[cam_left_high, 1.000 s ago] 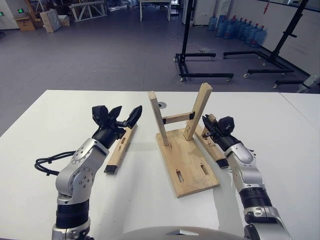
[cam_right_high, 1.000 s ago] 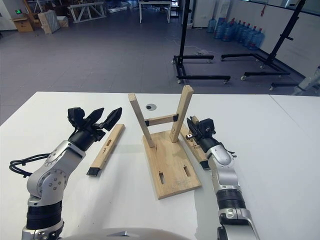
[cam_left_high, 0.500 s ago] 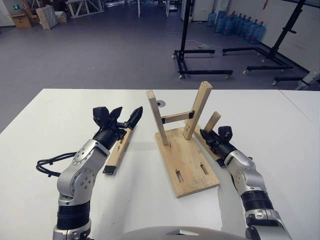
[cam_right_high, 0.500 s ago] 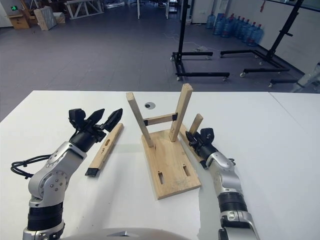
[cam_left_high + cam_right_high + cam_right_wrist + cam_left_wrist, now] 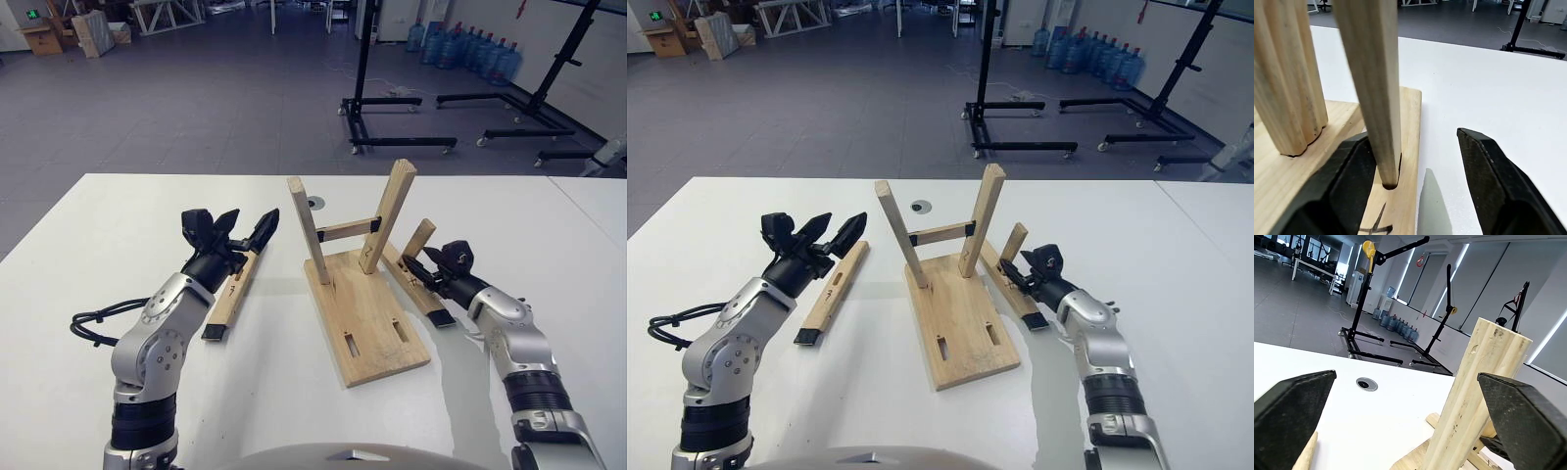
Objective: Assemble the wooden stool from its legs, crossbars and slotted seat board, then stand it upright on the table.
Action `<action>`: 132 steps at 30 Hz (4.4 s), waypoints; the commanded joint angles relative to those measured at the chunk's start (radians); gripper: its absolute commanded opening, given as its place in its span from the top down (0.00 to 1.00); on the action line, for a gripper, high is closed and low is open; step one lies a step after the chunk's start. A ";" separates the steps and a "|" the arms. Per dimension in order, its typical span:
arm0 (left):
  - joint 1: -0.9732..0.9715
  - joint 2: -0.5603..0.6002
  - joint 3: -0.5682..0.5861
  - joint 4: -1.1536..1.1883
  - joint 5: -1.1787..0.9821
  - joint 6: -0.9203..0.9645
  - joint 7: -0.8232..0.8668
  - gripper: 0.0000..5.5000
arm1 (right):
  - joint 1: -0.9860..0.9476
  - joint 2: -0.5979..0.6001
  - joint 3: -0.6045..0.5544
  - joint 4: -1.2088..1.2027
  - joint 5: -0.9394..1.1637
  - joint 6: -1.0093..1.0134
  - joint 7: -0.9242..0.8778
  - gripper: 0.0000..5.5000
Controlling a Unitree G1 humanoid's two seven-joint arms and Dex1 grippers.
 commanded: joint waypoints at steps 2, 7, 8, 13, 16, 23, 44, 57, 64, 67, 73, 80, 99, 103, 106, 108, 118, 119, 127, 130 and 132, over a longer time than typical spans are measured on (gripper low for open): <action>-0.003 0.008 -0.001 0.005 0.009 -0.001 -0.005 0.04 | -0.029 -0.064 -0.020 -0.051 0.019 0.039 0.059 0.49; -0.006 0.011 -0.003 0.008 0.010 0.001 -0.012 0.04 | -0.023 -0.127 -0.074 -0.189 0.136 0.140 0.157 0.49; -0.007 0.012 -0.002 0.008 0.011 0.001 -0.012 0.04 | -0.030 -0.134 -0.098 -0.221 0.179 0.177 0.165 0.49; -0.004 0.014 0.005 0.007 0.013 -0.002 -0.009 0.04 | -0.155 -0.098 -0.275 -0.384 0.468 0.427 -0.014 0.49; -0.005 0.014 0.007 0.007 0.014 -0.003 -0.008 0.04 | -0.268 -0.027 -0.350 -0.421 0.568 0.514 -0.266 0.49; -0.001 0.015 0.007 0.004 0.015 -0.002 -0.008 0.04 | -0.415 0.172 -0.135 -0.507 0.226 0.601 -0.863 0.49; 0.011 0.004 -0.006 0.006 0.021 -0.004 -0.007 0.04 | -0.190 0.400 -0.080 -0.312 -0.006 0.510 -0.882 0.49; 0.253 0.019 0.081 -0.206 -0.031 0.014 0.026 0.04 | -0.309 -0.660 -0.399 -0.282 0.370 0.739 0.227 0.49; 0.320 0.007 0.079 -0.234 -0.025 0.021 0.043 0.04 | 0.230 -0.433 -0.162 -0.489 0.405 0.692 0.407 0.43; 0.320 0.010 0.063 -0.241 -0.026 0.034 0.043 0.04 | 0.197 -0.334 -0.114 -0.505 0.371 0.693 0.287 0.35; 0.317 0.020 0.051 -0.244 -0.041 0.049 0.058 0.04 | 0.146 -0.244 -0.040 -0.462 0.265 0.659 0.118 0.15; 0.317 0.028 0.047 -0.235 -0.048 0.043 0.054 0.04 | 0.094 -0.189 0.015 -0.391 0.170 0.628 0.016 0.02; 0.277 0.019 0.023 -0.204 -0.038 0.030 0.063 0.04 | 0.165 -0.185 0.125 -0.234 -0.028 0.424 0.011 0.19; 0.268 0.019 0.024 -0.196 -0.039 0.029 0.064 0.04 | 0.164 -0.173 0.125 -0.198 -0.041 0.381 0.018 0.32; 0.259 0.019 0.020 -0.188 -0.038 0.027 0.062 0.04 | 0.169 -0.159 0.125 -0.189 -0.036 0.371 0.019 0.42; 0.257 0.019 0.021 -0.184 -0.039 0.025 0.060 0.04 | 0.171 -0.150 0.113 -0.178 -0.024 0.372 0.018 0.47; 0.233 0.040 0.037 -0.151 -0.036 0.013 0.029 0.04 | 0.162 -0.130 0.066 -0.136 0.010 0.353 0.030 0.62; 0.231 0.045 0.041 -0.148 -0.038 0.013 0.025 0.04 | 0.157 -0.129 0.056 -0.127 0.015 0.351 0.028 0.62; 0.123 0.210 0.256 -0.151 -0.281 0.084 -0.042 0.04 | -0.047 -0.203 -0.251 0.136 0.173 0.317 0.050 0.62; 0.085 0.334 0.338 -0.182 -0.531 0.151 -0.094 0.04 | -0.127 -0.284 -0.378 0.137 0.299 0.380 0.137 0.62; 0.059 0.393 0.352 -0.197 -0.697 0.181 -0.107 0.04 | -0.174 -0.331 -0.443 0.057 0.432 0.487 0.210 0.62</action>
